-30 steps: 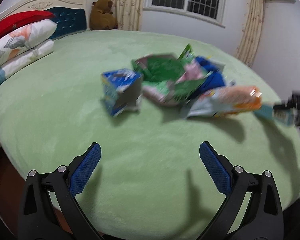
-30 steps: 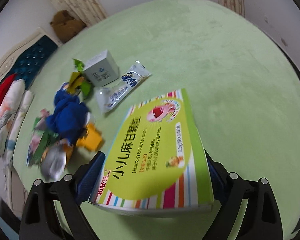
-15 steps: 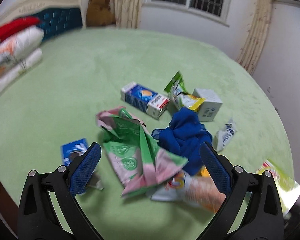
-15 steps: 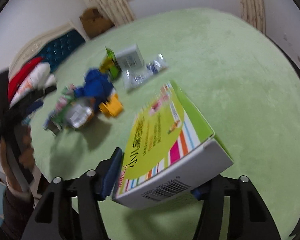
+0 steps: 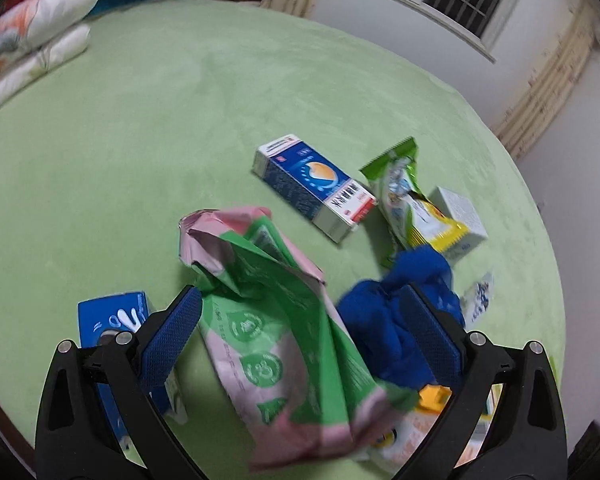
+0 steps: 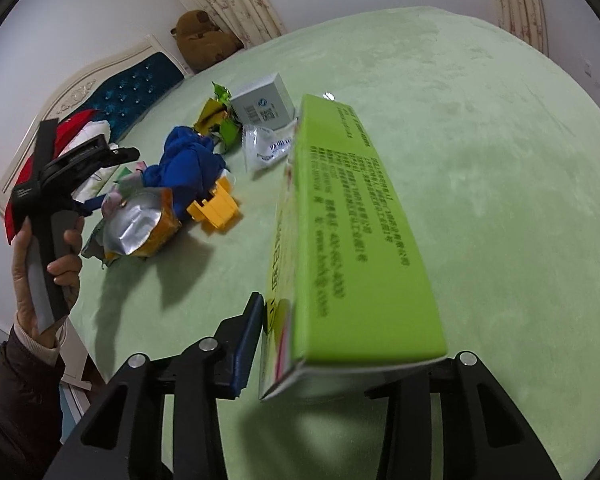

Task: Collect trash
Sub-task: 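Grasp the yellow-green medicine box with the right tool while the left tool grasps the green-pink wrapper, then carry the box and wrapper off the bed down toward the orange bucket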

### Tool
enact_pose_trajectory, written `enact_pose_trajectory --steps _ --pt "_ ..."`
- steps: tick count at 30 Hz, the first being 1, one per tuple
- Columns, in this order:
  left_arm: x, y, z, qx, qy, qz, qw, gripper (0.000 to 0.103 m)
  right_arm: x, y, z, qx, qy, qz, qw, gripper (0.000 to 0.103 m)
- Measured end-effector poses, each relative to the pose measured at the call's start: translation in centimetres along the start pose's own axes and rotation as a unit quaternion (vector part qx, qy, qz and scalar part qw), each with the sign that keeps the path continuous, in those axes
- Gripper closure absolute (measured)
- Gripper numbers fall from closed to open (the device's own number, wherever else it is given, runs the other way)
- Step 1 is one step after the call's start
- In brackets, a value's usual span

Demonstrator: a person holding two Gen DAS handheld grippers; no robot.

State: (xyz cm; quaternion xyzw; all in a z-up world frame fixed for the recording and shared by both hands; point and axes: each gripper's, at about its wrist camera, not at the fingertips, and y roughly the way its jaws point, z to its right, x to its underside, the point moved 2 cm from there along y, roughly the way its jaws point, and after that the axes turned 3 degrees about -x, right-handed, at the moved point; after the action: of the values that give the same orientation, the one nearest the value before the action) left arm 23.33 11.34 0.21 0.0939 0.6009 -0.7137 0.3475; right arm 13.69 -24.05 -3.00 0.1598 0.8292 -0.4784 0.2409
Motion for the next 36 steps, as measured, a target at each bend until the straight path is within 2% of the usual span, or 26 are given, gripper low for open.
enact_pose_trajectory --steps 2,3,4,6,7,9,12,19,23,29,36 --pt "-0.4 0.6 -0.2 0.008 -0.012 -0.008 0.9999 0.009 0.0 0.1 0.2 -0.004 0.006 0.003 1.000 0.064" --pt "-0.6 1.1 -0.2 0.009 -0.015 -0.014 0.9998 0.019 0.0 0.2 0.2 -0.006 0.008 0.003 1.000 0.064" --pt "-0.7 1.7 -0.1 0.010 -0.011 -0.023 0.9996 0.039 0.0 0.2 0.2 -0.008 0.009 0.004 1.000 0.067" --pt "-0.6 3.2 0.4 0.001 0.002 -0.052 0.9987 0.051 0.0 0.3 0.2 -0.009 0.008 0.005 1.000 0.070" --pt "-0.5 3.4 0.5 0.000 0.006 -0.055 0.9985 0.052 0.0 0.3 0.1 -0.008 0.006 0.006 1.000 0.071" --pt "-0.3 3.4 0.8 -0.009 0.016 -0.049 0.9986 0.056 -0.1 0.1 0.1 -0.005 0.005 0.014 1.000 0.071" --pt "-0.2 2.4 0.9 -0.002 0.019 -0.040 0.9990 0.077 -0.3 -0.1 0.3 0.001 0.003 0.026 1.000 0.072" --pt "0.5 -2.7 2.0 -0.013 0.057 0.018 0.9981 0.087 0.0 -2.2 0.0 0.008 -0.010 0.060 0.998 0.073" --pt "1.5 -7.0 2.6 0.015 0.074 0.057 0.9955 0.089 0.6 -4.1 -0.3 0.010 -0.014 0.074 0.997 0.073" --pt "3.6 -13.0 3.2 0.069 0.099 0.091 0.9886 0.089 1.9 -7.3 -1.0 0.010 -0.020 0.093 0.995 0.073" --pt "9.2 -19.8 4.7 0.099 0.159 0.127 0.9740 0.089 4.7 -11.0 -3.3 0.002 -0.054 0.095 0.994 0.073"
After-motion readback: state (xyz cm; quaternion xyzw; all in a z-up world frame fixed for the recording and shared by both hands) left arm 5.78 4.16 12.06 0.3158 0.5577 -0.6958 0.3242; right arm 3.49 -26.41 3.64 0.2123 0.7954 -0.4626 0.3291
